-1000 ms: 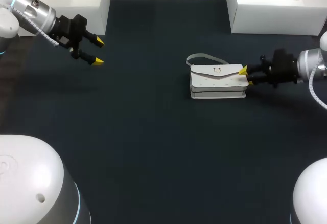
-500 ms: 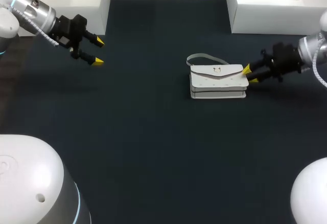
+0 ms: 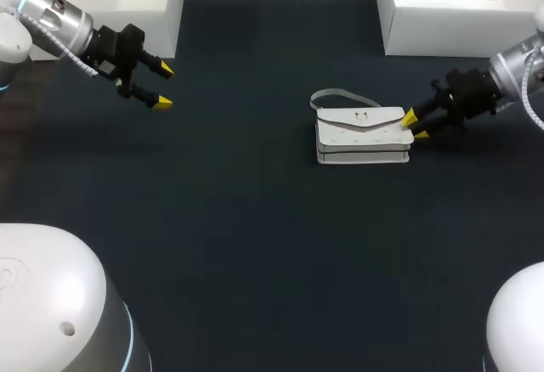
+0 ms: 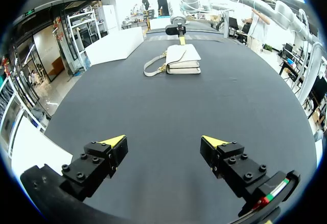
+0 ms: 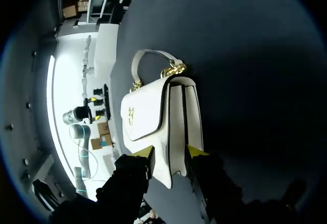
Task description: Pick up the bag, open it, inspect its contents, close it, and place it on the opposite side
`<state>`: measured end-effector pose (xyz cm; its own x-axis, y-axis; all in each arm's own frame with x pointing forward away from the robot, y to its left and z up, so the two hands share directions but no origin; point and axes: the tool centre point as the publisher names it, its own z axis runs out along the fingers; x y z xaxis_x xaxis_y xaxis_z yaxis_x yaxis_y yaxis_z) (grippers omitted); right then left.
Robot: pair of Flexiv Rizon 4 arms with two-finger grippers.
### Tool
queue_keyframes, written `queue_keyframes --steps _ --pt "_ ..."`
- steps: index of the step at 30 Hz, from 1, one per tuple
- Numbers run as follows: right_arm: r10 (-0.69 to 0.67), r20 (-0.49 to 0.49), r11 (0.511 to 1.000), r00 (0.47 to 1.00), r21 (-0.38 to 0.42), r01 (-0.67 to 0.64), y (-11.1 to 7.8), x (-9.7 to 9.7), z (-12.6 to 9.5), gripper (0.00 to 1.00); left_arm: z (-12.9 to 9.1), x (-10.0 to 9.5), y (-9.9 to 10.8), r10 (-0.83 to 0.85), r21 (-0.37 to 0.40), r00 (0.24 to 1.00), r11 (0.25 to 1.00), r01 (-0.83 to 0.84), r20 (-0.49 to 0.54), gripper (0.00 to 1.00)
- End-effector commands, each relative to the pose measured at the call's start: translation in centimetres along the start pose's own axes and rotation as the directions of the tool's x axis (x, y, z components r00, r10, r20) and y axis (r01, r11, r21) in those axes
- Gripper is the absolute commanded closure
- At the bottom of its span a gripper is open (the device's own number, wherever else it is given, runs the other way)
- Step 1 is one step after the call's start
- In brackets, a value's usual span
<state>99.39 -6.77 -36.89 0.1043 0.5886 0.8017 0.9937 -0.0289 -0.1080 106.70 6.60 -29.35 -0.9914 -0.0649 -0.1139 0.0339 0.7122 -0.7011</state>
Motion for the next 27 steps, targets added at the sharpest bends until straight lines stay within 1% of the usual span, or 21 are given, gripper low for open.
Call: queue_keyframes --steps 1,4,5,8,9,13,18,19,27 --pt "0.006 0.001 0.997 1.0 0.082 -0.006 0.4 0.0 0.3 0.67 0.1 0.0 0.1 0.001 0.004 1.0 1.0 -0.001 0.001 0.0" --pt "0.004 -0.007 0.997 1.0 0.072 -0.004 0.2 0.2 0.3 0.76 0.1 0.0 0.1 0.001 0.004 1.0 1.0 -0.001 0.001 0.0" --pt "0.004 -0.009 0.998 1.0 0.069 -0.004 0.2 0.2 0.3 0.82 0.1 0.0 0.1 0.001 0.004 1.0 1.0 -0.001 0.001 0.0" --pt "0.004 -0.016 0.998 1.0 0.057 -0.003 0.1 0.3 0.4 0.93 0.1 0.0 0.1 0.001 0.004 1.0 1.0 -0.001 0.001 0.0" --pt "0.004 -0.018 0.999 1.0 0.051 -0.003 0.0 0.3 0.5 1.0 0.1 0.0 0.1 0.001 0.004 1.0 1.0 -0.001 0.001 0.0" --pt "0.004 -0.037 1.0 0.999 0.031 -0.003 -0.3 0.6 1.0 1.0 0.1 0.0 0.1 0.001 0.004 1.0 1.0 -0.001 0.001 0.0" --pt "0.013 -0.058 0.999 0.998 -0.028 -0.015 -0.8 1.2 2.1 1.0 0.1 0.0 0.1 0.001 0.004 1.0 1.0 -0.001 0.001 0.0" --pt "0.012 -0.058 1.0 0.998 -0.028 -0.014 -0.9 1.4 2.5 1.0 0.1 0.0 0.1 0.001 0.004 1.0 1.0 -0.001 0.001 0.0" --pt "0.012 -0.058 1.0 0.998 -0.028 -0.014 -0.9 1.4 2.5 1.0 0.1 0.0 0.1 0.001 0.004 1.0 1.0 -0.001 0.001 0.0"
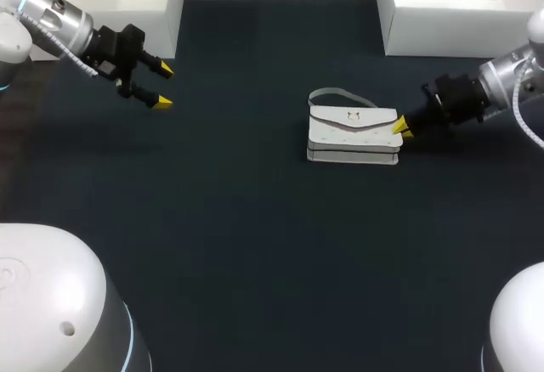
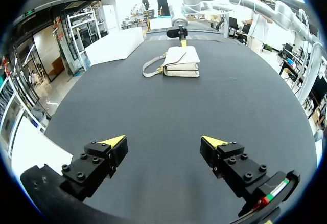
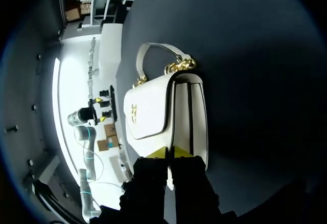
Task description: Pick up the bag, open it, inspect its contents, close it, and place it on the opposite side
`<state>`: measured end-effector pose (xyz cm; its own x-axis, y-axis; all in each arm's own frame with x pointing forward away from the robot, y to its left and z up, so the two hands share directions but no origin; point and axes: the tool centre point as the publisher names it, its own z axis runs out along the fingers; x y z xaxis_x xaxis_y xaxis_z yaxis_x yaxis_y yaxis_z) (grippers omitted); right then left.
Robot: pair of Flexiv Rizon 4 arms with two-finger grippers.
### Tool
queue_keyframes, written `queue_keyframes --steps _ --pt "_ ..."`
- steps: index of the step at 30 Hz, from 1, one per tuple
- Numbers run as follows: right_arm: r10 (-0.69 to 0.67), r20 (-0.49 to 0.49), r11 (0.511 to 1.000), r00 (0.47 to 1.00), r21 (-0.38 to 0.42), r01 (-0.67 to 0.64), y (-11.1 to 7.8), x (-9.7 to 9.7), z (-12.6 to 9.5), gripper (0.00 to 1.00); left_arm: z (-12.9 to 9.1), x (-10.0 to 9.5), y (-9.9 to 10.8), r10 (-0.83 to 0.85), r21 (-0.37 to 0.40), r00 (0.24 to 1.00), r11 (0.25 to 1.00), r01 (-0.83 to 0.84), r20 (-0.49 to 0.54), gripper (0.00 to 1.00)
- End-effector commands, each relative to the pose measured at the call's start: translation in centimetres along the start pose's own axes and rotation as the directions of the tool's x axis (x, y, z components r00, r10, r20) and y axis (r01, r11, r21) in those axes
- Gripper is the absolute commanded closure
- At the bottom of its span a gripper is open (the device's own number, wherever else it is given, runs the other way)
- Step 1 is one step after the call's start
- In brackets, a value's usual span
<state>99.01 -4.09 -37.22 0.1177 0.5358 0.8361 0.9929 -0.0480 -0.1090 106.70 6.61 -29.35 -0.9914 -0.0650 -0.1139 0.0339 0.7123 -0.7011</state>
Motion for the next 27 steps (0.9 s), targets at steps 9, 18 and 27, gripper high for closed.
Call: queue_keyframes --steps 9,18,27 --pt "-0.013 0.001 1.0 1.0 -0.014 0.013 -0.4 0.3 0.2 1.0 0.1 0.0 0.1 0.001 0.004 1.0 1.0 -0.001 0.001 0.0" --pt "-0.042 -0.055 0.998 0.998 0.036 0.044 -0.3 1.6 3.1 0.93 0.1 0.0 0.1 0.001 0.004 1.0 1.0 -0.001 0.001 0.0" --pt "-0.047 -0.055 0.996 0.997 0.071 0.051 0.2 2.5 4.9 0.58 0.1 0.0 0.1 0.001 0.004 1.0 1.0 -0.001 0.001 0.0"
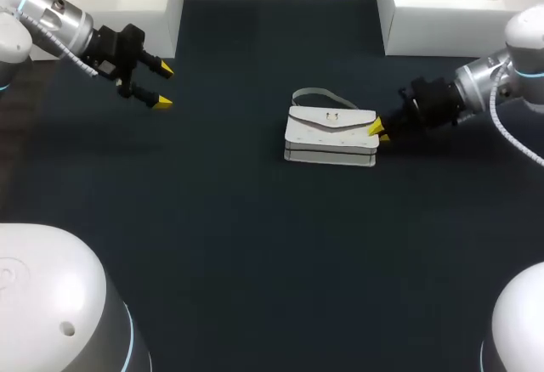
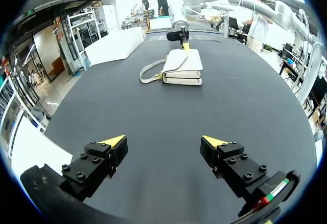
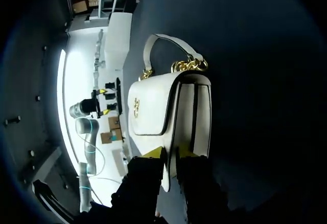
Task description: Pick up the bag, open it, inspect its contents, close it, and place it on the opposite side
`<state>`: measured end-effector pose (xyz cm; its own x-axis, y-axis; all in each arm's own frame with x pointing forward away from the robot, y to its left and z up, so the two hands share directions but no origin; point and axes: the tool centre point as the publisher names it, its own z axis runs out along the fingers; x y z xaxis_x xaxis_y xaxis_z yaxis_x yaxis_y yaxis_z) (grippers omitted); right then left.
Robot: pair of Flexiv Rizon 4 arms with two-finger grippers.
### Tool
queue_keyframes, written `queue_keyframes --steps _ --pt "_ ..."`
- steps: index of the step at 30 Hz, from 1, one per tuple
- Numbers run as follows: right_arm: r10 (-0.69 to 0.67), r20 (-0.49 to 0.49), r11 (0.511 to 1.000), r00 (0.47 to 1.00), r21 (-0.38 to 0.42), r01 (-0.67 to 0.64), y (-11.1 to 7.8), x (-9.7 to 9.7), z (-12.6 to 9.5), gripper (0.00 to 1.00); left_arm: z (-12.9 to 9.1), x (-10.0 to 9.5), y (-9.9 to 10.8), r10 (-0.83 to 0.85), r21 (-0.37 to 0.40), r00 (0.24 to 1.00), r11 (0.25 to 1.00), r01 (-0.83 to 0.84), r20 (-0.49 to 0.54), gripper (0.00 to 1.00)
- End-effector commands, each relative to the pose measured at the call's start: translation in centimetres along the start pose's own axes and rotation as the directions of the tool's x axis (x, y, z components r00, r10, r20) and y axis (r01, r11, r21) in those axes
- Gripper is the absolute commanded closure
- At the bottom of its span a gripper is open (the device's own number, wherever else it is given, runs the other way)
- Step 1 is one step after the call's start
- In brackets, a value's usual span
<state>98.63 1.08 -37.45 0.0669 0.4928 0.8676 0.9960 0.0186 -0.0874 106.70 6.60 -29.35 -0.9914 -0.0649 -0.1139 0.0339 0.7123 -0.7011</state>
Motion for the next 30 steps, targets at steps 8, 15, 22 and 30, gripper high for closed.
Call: queue_keyframes --steps 8,15,22,30 --pt "0.021 -0.004 0.995 1.0 -0.099 -0.021 -0.6 0.5 -1.0 0.53 0.1 0.0 0.1 0.001 0.004 1.0 1.0 -0.001 0.001 0.0" --pt "0.029 -0.018 0.989 0.999 -0.148 -0.031 -1.3 0.5 -1.3 0.64 0.1 0.0 0.1 0.001 0.004 1.0 1.0 -0.001 0.001 0.0" --pt "0.048 -0.017 0.981 0.999 -0.189 -0.05 -1.1 0.3 -0.8 0.62 0.1 0.0 0.1 0.001 0.004 1.0 1.0 -0.001 0.001 0.0" --pt "0.052 -0.045 0.973 0.998 -0.222 -0.061 -0.6 0.2 -0.7 0.64 0.1 0.0 0.1 0.001 0.004 1.0 1.0 -0.001 0.001 0.0"
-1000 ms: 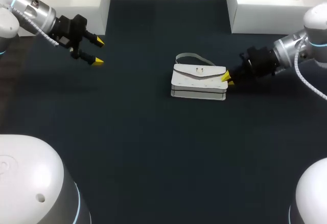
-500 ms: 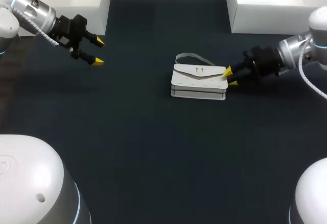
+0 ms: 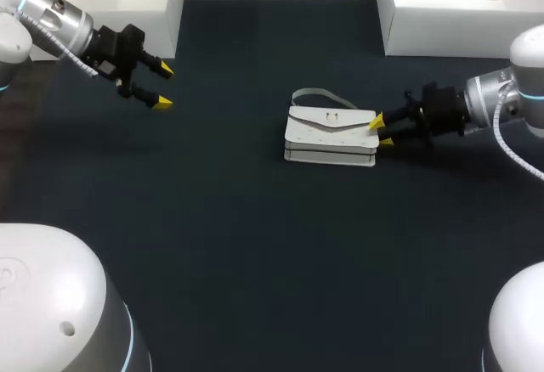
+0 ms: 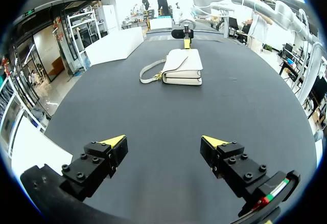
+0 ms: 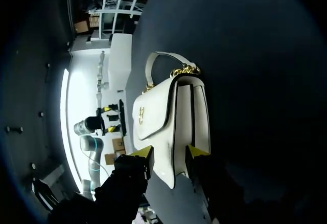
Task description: Pick up the bag, open it, inspect its contents, close it, and place it on the opposite side
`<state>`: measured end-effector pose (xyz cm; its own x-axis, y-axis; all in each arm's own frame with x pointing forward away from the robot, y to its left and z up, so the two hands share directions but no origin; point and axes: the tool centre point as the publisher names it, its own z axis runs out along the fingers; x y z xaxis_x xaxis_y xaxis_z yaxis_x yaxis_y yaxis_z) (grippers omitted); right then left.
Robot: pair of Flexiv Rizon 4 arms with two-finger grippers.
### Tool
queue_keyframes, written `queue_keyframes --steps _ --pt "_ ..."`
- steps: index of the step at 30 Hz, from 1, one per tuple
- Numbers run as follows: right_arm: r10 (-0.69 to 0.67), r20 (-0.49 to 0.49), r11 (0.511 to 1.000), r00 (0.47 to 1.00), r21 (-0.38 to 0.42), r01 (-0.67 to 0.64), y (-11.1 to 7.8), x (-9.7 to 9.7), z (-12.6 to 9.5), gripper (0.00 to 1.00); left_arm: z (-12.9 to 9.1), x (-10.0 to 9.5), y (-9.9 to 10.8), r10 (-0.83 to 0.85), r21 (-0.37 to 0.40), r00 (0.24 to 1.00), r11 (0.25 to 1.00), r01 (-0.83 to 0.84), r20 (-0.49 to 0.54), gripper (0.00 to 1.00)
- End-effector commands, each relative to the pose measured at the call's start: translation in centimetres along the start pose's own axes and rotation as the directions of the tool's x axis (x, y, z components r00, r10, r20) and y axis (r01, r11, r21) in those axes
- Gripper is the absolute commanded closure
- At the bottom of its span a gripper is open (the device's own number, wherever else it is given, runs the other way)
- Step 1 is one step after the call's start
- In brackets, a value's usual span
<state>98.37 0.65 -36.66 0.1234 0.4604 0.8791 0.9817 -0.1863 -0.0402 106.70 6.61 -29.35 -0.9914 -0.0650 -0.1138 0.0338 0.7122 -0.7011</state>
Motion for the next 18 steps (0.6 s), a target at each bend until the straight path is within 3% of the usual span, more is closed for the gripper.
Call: queue_keyframes --steps 1,6,15,17,18 --pt "0.002 -0.008 1.0 1.0 -0.026 -0.002 -0.21 -0.27 -0.04 0.64 0.09 -0.04 0.11 0.001 0.004 1.0 1.0 -0.001 0.001 0.0" --pt "0.008 -0.018 1.0 1.0 -0.026 -0.008 -0.04 -0.31 0.2 0.75 0.09 -0.04 0.11 0.001 0.004 1.0 1.0 -0.001 0.001 0.0" --pt "0.009 -0.026 1.0 1.0 -0.024 -0.01 0.09 -0.1 0.53 0.78 0.09 -0.04 0.11 0.001 0.004 1.0 1.0 -0.001 0.001 0.0" --pt "0.009 -0.03 1.0 1.0 -0.025 -0.01 0.12 -0.06 0.55 0.89 0.09 -0.04 0.11 0.001 0.004 1.0 1.0 -0.001 0.001 0.0" --pt "0.009 -0.03 1.0 0.999 -0.025 -0.01 0.13 0.01 0.59 1.0 0.09 -0.04 0.11 0.001 0.004 1.0 1.0 -0.001 0.001 0.0"
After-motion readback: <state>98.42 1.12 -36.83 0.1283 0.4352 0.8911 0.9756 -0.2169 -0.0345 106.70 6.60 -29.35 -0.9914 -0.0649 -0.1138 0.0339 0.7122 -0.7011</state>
